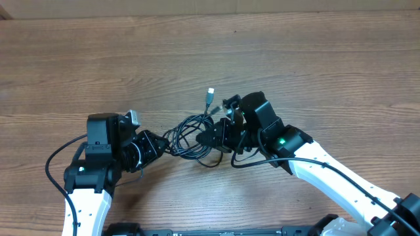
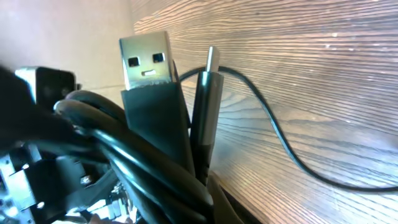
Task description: Untangle cables
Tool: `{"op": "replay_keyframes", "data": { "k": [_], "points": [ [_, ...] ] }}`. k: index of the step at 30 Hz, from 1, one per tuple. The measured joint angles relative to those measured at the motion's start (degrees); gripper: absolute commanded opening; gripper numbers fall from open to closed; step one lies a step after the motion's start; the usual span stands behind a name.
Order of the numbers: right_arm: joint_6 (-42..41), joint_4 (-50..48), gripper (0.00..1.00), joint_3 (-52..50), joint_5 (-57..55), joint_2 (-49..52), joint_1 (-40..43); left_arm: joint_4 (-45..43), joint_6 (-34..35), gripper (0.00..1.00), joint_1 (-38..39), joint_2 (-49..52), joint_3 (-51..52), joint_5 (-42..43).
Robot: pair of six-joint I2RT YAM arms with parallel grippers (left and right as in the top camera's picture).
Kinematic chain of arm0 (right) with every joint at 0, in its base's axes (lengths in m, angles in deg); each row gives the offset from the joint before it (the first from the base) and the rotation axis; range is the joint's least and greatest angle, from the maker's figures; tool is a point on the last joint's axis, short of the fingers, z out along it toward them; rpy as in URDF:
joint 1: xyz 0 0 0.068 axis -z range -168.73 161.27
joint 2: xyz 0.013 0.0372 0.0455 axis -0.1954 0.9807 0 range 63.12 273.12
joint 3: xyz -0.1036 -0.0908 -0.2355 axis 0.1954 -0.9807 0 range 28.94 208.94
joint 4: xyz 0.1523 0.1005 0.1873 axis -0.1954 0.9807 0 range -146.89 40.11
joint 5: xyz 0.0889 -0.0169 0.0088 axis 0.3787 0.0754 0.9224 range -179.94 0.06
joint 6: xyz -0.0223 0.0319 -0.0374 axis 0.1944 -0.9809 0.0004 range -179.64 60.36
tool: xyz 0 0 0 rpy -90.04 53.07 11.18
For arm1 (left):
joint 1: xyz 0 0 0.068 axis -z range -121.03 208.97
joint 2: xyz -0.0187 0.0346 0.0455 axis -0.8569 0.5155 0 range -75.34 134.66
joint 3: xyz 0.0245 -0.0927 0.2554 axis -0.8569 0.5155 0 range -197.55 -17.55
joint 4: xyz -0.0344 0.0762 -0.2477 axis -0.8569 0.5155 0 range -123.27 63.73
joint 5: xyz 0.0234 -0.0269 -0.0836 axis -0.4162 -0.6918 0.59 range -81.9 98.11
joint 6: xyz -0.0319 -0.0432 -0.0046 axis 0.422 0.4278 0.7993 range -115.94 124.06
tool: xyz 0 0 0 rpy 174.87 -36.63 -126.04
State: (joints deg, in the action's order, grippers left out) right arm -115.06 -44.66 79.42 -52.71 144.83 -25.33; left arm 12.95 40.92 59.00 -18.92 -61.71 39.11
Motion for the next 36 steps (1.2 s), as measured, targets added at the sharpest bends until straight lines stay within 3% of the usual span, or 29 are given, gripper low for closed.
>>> {"op": "replay_keyframes", "data": {
  "k": [2, 7, 10, 20, 27, 36],
  "points": [
    [-0.02, -0.22, 0.04, 0.00, 0.28, 0.00, -0.04, 0.00, 0.61, 0.15, 0.00, 0.00, 0.00, 0.00],
    [-0.04, -0.55, 0.04, 0.00, 0.46, 0.00, -0.07, 0.13, 2.62, 0.46, -0.02, 0.00, 0.00, -0.85],
    [-0.04, -0.79, 0.04, 0.00, 0.55, 0.00, -0.07, 0.22, 4.74, 0.50, -0.02, 0.00, 0.00, -1.33],
    [-0.07, -2.10, 0.04, 0.00, 1.62, 0.00, -0.20, 0.09, 6.82, 0.04, 0.00, 0.00, 0.00, -0.59],
    [-0.07, -4.13, 0.04, 0.00, 2.51, 0.20, -0.22, 1.14, 7.48, 0.04, 0.00, 0.00, -0.02, -0.17],
    [-0.04, -6.21, 0.04, -0.11, 8.09, 0.46, 2.58, 10.25, 2.99, 0.05, 0.52, -0.04, -0.74, -0.02]
  ]
}}
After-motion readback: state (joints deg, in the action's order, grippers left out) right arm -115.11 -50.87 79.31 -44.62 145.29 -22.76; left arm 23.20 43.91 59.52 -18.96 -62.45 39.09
